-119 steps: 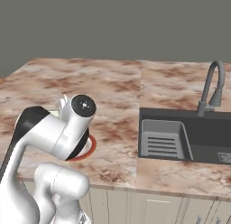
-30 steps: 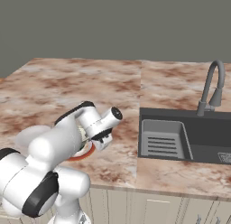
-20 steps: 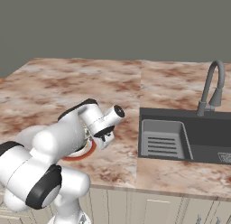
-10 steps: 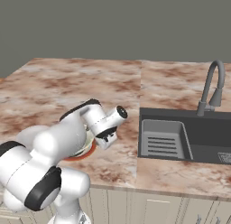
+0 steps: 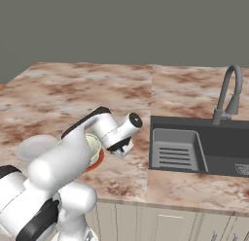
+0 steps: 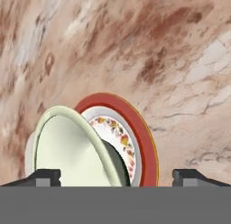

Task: Move the bowls from the cabinet to the plates on the dining table.

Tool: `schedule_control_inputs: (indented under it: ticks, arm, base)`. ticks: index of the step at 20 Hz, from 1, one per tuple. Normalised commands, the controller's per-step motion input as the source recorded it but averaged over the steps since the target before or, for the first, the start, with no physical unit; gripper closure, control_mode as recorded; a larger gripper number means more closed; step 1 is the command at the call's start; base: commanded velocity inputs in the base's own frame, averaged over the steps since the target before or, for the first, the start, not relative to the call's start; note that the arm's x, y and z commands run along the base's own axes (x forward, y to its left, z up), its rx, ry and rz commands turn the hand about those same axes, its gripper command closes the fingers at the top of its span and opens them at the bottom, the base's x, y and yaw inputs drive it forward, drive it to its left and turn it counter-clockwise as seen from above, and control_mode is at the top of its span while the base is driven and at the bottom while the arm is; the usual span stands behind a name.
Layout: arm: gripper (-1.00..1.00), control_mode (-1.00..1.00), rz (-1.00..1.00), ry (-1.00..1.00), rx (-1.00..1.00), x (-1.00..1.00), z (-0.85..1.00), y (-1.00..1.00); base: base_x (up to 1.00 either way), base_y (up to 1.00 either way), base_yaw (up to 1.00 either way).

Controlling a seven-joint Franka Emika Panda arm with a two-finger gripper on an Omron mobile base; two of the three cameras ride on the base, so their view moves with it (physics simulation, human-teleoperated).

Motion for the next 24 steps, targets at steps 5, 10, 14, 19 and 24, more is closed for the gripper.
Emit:
schedule_control_inputs:
  ticks: [5,10,14,19,24]
  arm:
    - [-1.00,-1.00,0.02,-0.25,-0.24,-0.64,0.22,0.01]
    - [-1.00,-1.00,0.13,-0.34,-0.24,-0.79,0.45,0.39]
    - [-1.00,-1.00,0.19,-0.30,-0.17,-0.60,0.47,0.74]
    - [-1.00,-1.00,0.21,-0.18,-0.15,-0.60,0.35,0.56]
    - [-1.00,-1.00,0.18,-0.07,-0.13,-0.60,0.27,0.14]
  base:
    - [0.00,0.00,0.00]
    - [0.00,0.00,0.00]
    - [0.00,0.00,0.00]
    - [0.00,0.00,0.00]
    - [0.00,0.00,0.00]
